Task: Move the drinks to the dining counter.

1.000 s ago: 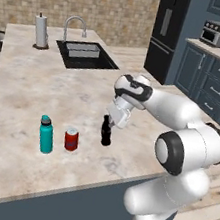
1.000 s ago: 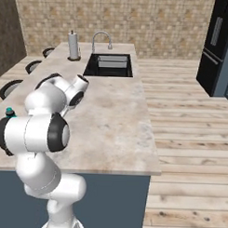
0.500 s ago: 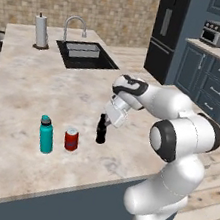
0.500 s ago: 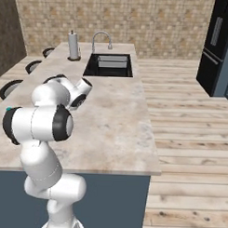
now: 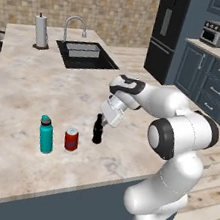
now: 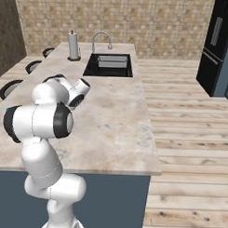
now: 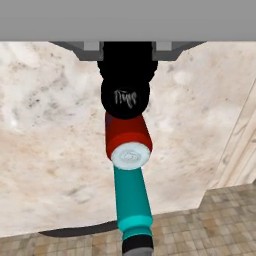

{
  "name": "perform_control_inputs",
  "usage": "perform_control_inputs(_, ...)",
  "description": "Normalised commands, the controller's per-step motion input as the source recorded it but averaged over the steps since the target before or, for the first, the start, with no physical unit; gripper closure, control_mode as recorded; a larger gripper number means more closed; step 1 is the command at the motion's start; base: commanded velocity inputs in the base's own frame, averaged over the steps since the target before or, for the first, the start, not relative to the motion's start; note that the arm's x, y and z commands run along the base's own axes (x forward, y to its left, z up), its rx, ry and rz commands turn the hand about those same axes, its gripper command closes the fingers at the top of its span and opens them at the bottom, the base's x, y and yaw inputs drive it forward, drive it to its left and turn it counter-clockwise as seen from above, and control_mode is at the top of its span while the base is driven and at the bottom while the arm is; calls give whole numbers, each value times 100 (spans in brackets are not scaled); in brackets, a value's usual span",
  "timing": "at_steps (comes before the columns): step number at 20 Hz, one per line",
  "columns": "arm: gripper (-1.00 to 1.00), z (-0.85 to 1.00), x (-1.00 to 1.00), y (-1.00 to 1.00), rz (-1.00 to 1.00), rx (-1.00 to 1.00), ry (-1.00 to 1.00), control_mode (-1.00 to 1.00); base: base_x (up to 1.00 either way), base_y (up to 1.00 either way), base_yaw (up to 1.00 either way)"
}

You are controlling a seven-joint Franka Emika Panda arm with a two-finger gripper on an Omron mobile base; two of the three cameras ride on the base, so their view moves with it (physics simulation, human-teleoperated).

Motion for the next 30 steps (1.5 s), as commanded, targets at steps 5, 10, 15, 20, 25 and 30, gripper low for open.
perform_control_inputs(5,100,-12,0,12,0,0,0,-100,0,0,0)
perform_control_inputs(10,100,-25,0,19,0,0,0,-100,0,0,0)
perform_control_inputs(15,100,-19,0,3,0,0,0,-100,0,0,0)
perform_control_inputs(20,100,-20,4,0,0,0,-3,-100,0,0,0)
perform_control_inputs(25,100,-24,0,4,0,-1,-4,-100,0,0,0)
perform_control_inputs(30,100,-14,0,5,0,-1,-4,-100,0,0,0)
